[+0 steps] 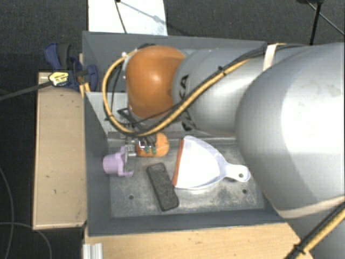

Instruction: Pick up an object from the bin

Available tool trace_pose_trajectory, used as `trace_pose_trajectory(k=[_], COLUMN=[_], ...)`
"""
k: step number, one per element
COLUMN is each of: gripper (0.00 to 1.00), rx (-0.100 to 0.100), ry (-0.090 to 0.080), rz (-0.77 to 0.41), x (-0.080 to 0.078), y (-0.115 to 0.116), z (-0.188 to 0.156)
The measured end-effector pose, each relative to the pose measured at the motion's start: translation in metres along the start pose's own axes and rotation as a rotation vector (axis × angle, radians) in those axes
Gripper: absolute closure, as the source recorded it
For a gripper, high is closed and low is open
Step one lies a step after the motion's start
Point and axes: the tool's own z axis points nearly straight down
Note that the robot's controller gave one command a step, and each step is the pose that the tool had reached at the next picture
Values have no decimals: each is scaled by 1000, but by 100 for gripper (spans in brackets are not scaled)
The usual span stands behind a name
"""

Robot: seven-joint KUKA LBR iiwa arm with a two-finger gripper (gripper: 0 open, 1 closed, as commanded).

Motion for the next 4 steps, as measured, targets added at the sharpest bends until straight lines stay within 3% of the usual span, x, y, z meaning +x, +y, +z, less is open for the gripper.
trace_pose_trajectory(k=[1,2,3,4], gripper=[0,0,100,100], rx=[2,5,0,0], ry=[3,8,0,0], rz=[83,56,260,260], x=[15,24,31,31], y=[5,8,-5,-5], z=[11,67,62,62])
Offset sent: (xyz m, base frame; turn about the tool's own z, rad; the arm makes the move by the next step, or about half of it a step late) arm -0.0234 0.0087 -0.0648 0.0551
